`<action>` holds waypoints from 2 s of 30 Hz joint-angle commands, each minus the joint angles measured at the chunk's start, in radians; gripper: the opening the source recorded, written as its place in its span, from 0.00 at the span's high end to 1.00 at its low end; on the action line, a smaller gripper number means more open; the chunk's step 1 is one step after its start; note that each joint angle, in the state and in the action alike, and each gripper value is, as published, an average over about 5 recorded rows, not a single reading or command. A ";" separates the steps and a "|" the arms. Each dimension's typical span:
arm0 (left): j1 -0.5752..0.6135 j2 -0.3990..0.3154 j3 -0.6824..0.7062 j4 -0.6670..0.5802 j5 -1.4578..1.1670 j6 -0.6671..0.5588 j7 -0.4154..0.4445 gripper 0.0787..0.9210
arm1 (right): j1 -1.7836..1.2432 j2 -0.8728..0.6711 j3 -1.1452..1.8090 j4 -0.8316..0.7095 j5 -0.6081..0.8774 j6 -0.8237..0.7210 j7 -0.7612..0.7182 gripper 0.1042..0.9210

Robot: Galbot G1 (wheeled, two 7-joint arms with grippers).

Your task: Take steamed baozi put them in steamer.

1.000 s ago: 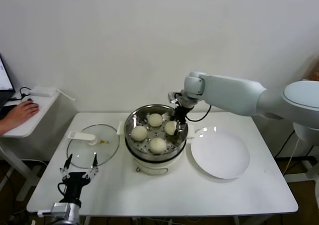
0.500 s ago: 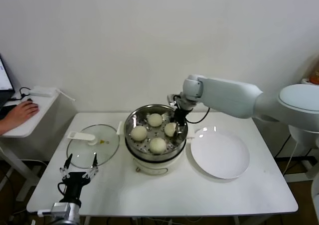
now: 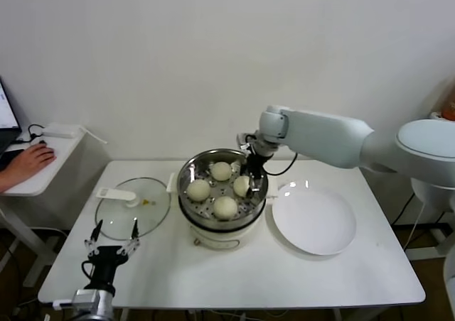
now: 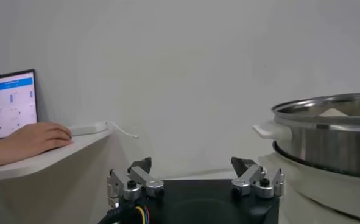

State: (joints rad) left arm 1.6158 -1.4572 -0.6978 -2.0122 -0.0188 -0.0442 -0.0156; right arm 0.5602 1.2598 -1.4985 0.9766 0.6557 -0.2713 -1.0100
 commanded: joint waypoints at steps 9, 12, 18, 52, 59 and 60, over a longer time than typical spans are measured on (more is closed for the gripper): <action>-0.003 0.001 0.001 0.000 -0.002 0.000 0.000 0.12 | 0.135 -0.128 0.035 0.130 0.105 0.008 0.001 0.12; -0.005 0.003 -0.002 -0.001 -0.009 0.001 0.001 0.12 | 0.107 -0.206 0.123 0.174 0.069 0.012 0.027 0.12; 0.000 0.005 -0.006 -0.008 -0.023 -0.001 0.006 0.12 | -0.051 -0.366 0.413 0.254 -0.029 0.033 0.122 0.12; 0.011 -0.047 -0.009 -0.040 0.010 0.005 0.003 0.12 | -1.859 -0.094 2.098 0.854 -0.311 0.368 0.795 0.12; 0.011 -0.036 -0.005 -0.041 0.009 0.002 0.018 0.12 | -1.967 0.006 2.107 0.863 -0.327 0.410 0.831 0.12; 0.011 -0.035 -0.004 -0.043 0.011 0.002 0.020 0.12 | -1.981 0.014 2.107 0.861 -0.326 0.417 0.832 0.12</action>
State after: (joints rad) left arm 1.6280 -1.4956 -0.7059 -2.0542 -0.0112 -0.0413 -0.0064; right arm -1.1320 1.0690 0.4504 1.7575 0.3762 0.0588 -0.2691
